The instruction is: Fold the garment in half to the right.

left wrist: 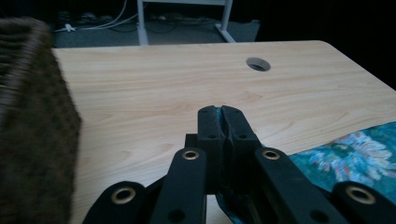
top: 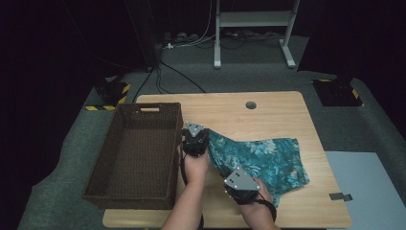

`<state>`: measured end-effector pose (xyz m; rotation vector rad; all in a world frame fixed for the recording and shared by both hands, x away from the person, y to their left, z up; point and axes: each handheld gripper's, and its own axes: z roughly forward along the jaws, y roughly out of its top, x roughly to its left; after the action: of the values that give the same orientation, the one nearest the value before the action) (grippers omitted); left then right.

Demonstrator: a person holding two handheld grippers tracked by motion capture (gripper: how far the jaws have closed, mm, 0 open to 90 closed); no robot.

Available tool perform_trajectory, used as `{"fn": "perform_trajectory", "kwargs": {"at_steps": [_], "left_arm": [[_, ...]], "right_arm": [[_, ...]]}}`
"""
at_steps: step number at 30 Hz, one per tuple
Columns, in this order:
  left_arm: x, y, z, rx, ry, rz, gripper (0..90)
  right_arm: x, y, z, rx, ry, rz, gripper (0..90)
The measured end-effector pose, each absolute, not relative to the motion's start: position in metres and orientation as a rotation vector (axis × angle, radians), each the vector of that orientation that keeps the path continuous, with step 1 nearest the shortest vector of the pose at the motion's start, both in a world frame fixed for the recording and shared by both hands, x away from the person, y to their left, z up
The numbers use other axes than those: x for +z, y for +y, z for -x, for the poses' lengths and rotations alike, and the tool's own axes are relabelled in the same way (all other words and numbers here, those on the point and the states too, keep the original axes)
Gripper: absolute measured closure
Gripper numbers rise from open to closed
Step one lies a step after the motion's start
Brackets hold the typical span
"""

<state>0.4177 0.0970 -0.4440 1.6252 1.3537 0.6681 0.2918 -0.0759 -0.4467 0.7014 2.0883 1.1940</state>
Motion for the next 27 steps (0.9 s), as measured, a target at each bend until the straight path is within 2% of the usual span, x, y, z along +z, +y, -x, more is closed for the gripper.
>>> {"fn": "perform_trajectory", "kwargs": {"at_steps": [4,9,27], "left_arm": [[-0.427,0.113,-0.410,0.701,1.342,-1.604,86.8],[-0.411,0.115,-0.407,0.722,1.308,-1.594,86.8],[-0.396,0.044,-0.422,0.657,1.197,-1.577,86.6]], "right_arm": [[-0.436,-0.061,-0.289,1.216,2.085,-0.657,85.1],[-0.428,-0.058,-0.286,1.228,2.071,-0.627,85.2],[-0.413,-0.123,-0.287,1.183,1.981,-0.686,85.1]]}}
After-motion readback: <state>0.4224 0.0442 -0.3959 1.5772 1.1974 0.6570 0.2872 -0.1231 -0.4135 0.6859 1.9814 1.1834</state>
